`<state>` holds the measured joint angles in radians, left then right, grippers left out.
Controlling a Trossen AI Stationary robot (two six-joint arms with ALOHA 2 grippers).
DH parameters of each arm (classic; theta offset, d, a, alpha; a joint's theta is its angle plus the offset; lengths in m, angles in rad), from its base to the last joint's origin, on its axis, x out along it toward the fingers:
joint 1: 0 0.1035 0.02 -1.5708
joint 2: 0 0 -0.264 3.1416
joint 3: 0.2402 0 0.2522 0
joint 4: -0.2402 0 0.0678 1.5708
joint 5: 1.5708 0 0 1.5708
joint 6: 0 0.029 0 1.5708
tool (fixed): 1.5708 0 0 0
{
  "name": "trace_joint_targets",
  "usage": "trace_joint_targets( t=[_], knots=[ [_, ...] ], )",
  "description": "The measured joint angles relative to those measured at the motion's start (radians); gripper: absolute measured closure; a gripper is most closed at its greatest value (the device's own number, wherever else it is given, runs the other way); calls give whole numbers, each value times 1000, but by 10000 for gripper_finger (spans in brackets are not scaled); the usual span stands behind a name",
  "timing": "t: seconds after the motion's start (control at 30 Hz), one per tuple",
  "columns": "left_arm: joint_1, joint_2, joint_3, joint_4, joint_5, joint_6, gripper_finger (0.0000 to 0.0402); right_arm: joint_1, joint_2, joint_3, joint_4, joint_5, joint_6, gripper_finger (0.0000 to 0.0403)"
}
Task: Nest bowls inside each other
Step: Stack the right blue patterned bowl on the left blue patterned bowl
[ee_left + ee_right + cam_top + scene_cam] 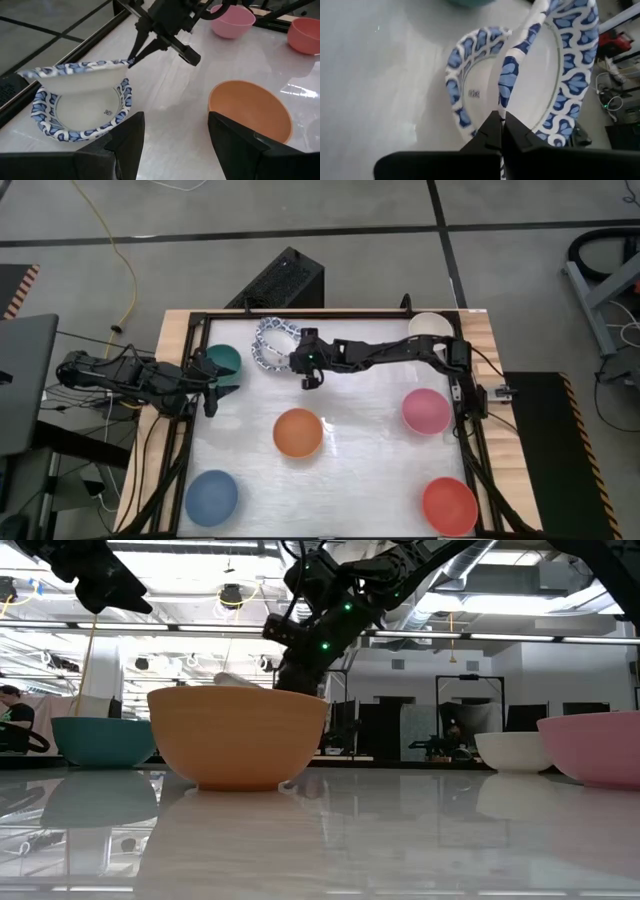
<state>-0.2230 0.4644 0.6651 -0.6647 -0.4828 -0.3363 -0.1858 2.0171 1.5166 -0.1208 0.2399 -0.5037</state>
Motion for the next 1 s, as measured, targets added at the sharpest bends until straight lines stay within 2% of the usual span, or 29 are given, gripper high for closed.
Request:
trace_joint_targets(
  t=[0.17,0.53,0.67,0.87,1.0],
  knots=[
    [0,0,0,0,0,0,193,1,0,0,-44,-9,-43,360],
    [0,0,0,0,0,-21,193,5,0,0,-15,-34,-47,234],
    [0,0,0,0,0,-25,193,19,-2,0,3,-36,-54,204],
    [0,0,0,-7,1,-24,193,71,-5,0,1,-4,-96,208],
    [0,0,0,-24,1,-25,193,95,-4,0,-6,107,-95,256]
  ],
)
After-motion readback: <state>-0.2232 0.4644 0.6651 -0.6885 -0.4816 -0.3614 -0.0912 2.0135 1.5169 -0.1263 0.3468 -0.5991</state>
